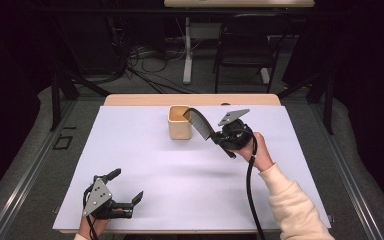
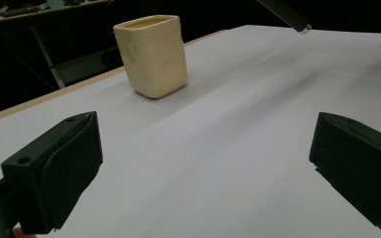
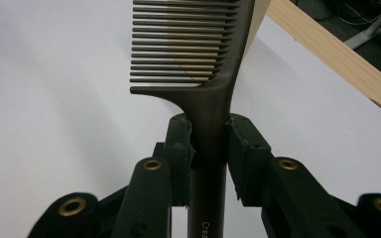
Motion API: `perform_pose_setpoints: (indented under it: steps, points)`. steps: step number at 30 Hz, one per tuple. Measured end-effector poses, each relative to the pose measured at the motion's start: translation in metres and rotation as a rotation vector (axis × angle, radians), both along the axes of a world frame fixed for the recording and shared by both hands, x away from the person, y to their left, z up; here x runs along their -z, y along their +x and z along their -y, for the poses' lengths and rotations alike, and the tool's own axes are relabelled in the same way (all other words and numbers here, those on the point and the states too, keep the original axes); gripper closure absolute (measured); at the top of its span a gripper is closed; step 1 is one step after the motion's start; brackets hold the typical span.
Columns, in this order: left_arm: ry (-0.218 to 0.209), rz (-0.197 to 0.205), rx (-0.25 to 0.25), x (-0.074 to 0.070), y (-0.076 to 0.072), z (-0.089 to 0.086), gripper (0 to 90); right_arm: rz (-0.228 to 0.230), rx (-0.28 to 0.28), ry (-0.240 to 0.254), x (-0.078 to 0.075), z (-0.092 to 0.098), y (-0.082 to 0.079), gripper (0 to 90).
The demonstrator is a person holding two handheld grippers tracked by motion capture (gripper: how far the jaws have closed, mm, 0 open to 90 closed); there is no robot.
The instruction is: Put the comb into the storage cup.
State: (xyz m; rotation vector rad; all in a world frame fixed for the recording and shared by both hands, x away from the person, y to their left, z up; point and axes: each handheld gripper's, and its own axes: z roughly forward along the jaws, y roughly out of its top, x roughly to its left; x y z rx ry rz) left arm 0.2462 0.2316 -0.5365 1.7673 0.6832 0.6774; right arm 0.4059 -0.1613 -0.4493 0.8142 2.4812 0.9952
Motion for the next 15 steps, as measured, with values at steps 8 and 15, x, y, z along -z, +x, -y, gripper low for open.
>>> perform_pose_setpoints:
  steps: [8,15]
  points:
    - [-0.001,-0.001,0.001,0.0001,0.0002,-0.0003,0.2,0.004,-0.004,0.004,-0.0025,-0.0020,0.0042,72.1]
    - [-0.001,0.001,0.001,0.0000,0.0001,-0.0003,0.2,-0.002,-0.009,-0.002,-0.0039,-0.0055,0.0082,72.1]
